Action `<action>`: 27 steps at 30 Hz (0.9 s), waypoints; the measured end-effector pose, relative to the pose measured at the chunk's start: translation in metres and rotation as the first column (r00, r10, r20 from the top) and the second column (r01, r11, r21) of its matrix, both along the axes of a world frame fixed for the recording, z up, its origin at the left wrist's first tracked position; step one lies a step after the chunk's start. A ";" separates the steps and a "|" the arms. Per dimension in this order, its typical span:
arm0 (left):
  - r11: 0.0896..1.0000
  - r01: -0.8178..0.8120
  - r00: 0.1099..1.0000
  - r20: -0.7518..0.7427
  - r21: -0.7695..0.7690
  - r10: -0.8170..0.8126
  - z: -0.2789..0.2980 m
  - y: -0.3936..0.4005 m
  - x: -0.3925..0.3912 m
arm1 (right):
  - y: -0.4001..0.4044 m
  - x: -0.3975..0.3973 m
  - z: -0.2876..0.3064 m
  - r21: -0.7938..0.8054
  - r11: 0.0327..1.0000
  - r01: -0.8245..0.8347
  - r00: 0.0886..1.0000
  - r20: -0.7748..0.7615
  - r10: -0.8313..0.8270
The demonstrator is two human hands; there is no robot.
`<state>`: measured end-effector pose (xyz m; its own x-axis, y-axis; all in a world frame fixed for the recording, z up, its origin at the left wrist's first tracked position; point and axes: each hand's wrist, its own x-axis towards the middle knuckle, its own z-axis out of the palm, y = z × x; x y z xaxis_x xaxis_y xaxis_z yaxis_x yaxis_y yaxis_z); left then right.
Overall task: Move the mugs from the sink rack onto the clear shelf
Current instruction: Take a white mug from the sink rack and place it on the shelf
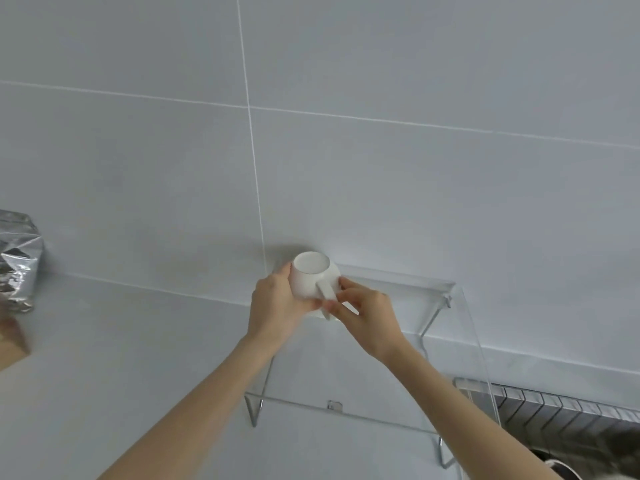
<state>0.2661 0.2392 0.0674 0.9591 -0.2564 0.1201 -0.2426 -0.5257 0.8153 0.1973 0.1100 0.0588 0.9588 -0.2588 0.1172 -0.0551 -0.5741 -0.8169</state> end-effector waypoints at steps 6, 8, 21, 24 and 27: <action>1.000 0.014 0.999 0.034 0.020 -0.015 -0.006 0.000 -0.006 | 0.000 -0.002 -0.013 -0.060 0.998 -0.005 1.000 -0.013 0.004; 1.000 0.016 1.000 0.026 0.027 -0.017 -0.007 0.000 -0.009 | 0.000 -0.003 -0.017 -0.059 0.998 0.000 1.000 -0.003 0.000; 0.922 0.056 0.998 0.015 0.382 -0.067 0.029 -0.012 -0.035 | -0.029 -0.040 0.011 -0.091 0.995 -0.026 0.993 -0.119 0.015; 0.894 0.122 0.975 0.119 0.432 -0.190 0.045 -0.042 -0.073 | -0.062 -0.080 0.025 -0.058 0.995 0.079 0.993 -0.084 -0.084; 0.862 0.211 0.932 0.171 0.461 -0.320 0.045 -0.075 -0.109 | -0.093 -0.114 0.033 -0.041 0.985 0.168 0.985 -0.029 -0.169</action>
